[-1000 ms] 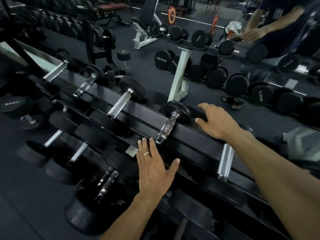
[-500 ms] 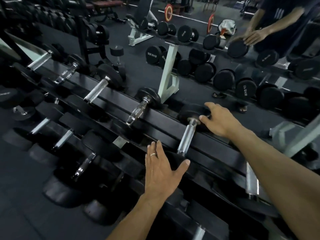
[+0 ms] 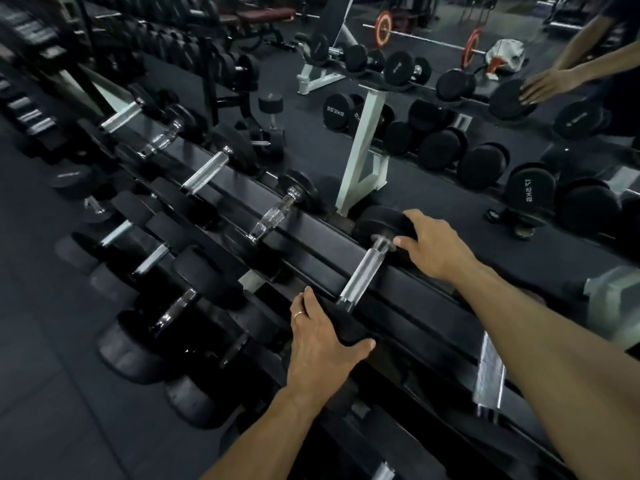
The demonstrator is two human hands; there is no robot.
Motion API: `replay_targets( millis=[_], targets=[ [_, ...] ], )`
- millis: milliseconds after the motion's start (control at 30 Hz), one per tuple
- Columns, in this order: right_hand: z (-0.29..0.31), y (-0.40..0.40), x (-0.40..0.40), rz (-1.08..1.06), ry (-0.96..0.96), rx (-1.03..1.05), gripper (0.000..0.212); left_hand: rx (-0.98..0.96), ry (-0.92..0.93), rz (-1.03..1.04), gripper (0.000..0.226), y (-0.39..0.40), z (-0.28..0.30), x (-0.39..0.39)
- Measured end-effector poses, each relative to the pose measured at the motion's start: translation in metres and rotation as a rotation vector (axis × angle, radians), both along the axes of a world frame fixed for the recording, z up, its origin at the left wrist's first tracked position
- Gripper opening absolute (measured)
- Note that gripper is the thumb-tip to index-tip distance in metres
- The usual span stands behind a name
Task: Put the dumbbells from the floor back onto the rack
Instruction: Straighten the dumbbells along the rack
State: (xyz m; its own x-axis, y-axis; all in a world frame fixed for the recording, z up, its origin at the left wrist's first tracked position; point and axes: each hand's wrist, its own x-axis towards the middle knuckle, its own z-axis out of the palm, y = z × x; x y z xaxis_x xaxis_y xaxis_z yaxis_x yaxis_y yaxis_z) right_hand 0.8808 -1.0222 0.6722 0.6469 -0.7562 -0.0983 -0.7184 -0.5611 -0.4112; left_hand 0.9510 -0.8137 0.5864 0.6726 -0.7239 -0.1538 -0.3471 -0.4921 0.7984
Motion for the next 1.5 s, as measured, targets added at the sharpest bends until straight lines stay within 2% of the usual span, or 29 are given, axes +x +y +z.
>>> replay_targets(
  millis=[233,433,633,767,900,1133,1267,1400,1500],
  targets=[
    [-0.006,0.002,-0.004,-0.035,-0.047,-0.03,0.051,0.018,-0.066,-0.061,0.128,-0.002,0.002,0.014],
    [-0.005,0.001,0.0,-0.071,-0.034,0.031,0.056,0.039,-0.093,-0.068,0.128,0.0,0.004,0.016],
    [0.003,0.007,-0.008,-0.044,0.075,0.005,0.062,0.109,-0.122,-0.076,0.127,0.003,0.012,0.013],
    [0.013,0.02,-0.034,-0.008,0.129,-0.06,0.06,0.099,-0.281,-0.057,0.112,0.004,0.029,0.002],
    [0.024,0.028,-0.073,-0.045,0.136,-0.101,0.056,0.016,-0.328,-0.127,0.1,0.0,0.048,-0.026],
    [0.028,0.027,-0.152,-0.121,0.133,-0.113,0.056,-0.033,-0.283,-0.211,0.094,0.001,0.043,-0.102],
    [0.016,0.021,-0.183,-0.122,0.127,-0.066,0.062,-0.047,-0.186,-0.164,0.092,0.01,0.03,-0.151],
    [0.004,0.013,-0.198,-0.055,0.103,-0.028,0.063,-0.055,0.001,-0.064,0.103,0.011,0.018,-0.195],
    [-0.002,0.004,-0.203,-0.006,0.067,0.003,0.062,-0.016,0.066,0.029,0.117,0.005,0.008,-0.22]
  ],
)
